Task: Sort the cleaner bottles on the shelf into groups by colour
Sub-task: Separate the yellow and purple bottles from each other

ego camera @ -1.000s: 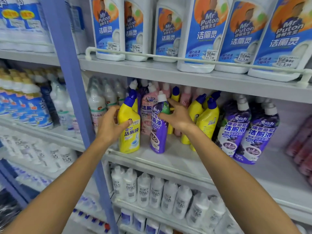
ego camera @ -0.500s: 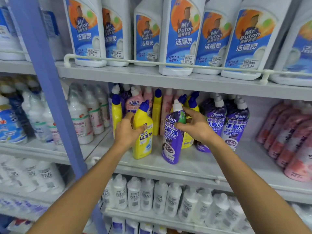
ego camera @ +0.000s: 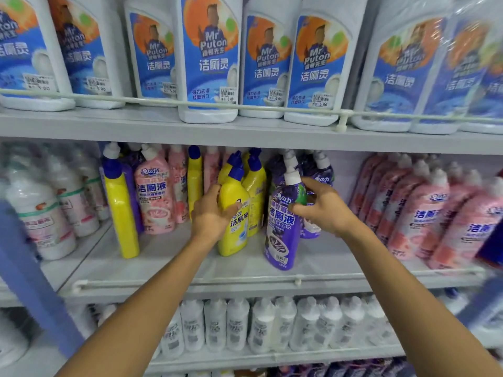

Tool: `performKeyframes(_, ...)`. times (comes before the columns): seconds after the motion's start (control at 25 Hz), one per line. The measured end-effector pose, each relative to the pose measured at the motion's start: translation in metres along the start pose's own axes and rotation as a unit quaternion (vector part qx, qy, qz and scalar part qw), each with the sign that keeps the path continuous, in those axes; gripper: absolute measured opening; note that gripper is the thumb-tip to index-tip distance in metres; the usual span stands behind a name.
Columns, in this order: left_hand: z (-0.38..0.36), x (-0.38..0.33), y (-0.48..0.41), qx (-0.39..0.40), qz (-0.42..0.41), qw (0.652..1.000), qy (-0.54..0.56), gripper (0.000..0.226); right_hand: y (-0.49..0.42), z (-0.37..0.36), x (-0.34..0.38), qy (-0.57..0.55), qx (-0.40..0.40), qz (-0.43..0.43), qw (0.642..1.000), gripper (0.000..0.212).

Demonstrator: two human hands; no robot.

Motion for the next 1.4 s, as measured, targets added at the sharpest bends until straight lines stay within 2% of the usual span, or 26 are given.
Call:
performKeyframes(0.12, -0.002, 0.001, -0.003, -0.009, 0.010, 1.000, 0.002, 0.057, 0.004, 0.019, -0.013, -0.001, -0.029, -0.004, 1.000, 0.050)
performKeyframes(0.2, -0.002, 0.002, -0.005, -0.008, 0.010, 1.000, 0.006, 0.057, 0.006, 0.022, -0.023, -0.055, -0.063, -0.013, 0.996, 0.055)
performKeyframes(0.32, -0.001, 0.002, -0.003, -0.009, 0.010, 1.000, 0.012, 0.057, 0.011, 0.015, -0.035, -0.112, -0.118, -0.013, 0.987, 0.050)
performKeyframes(0.6, -0.001, 0.007, -0.014, -0.010, 0.009, 1.000, 0.005, 0.043, 0.014, 0.018, -0.046, -0.090, -0.063, -0.009, 0.994, 0.065)
performKeyframes(0.76, 0.000, 0.009, -0.017, -0.031, 0.002, 0.999, -0.007, 0.041, 0.017, 0.017, -0.043, -0.047, -0.073, -0.003, 0.996, 0.071)
performKeyframes(0.92, 0.003, 0.004, -0.017, -0.051, 0.012, 0.998, -0.046, 0.045, 0.009, 0.012, -0.042, -0.034, -0.078, -0.003, 0.996, 0.072)
performKeyframes(1.4, 0.005, 0.001, -0.018, -0.033, 0.008, 0.999, -0.025, 0.043, -0.004, 0.013, -0.060, -0.081, -0.079, -0.036, 0.993, 0.066)
Point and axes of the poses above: each hand's wrist, its own y-axis away from the middle knuckle, its own z-axis out of the back of the hand, x = y × z, the point moved 4 cm from there along -y, towards the middle knuckle
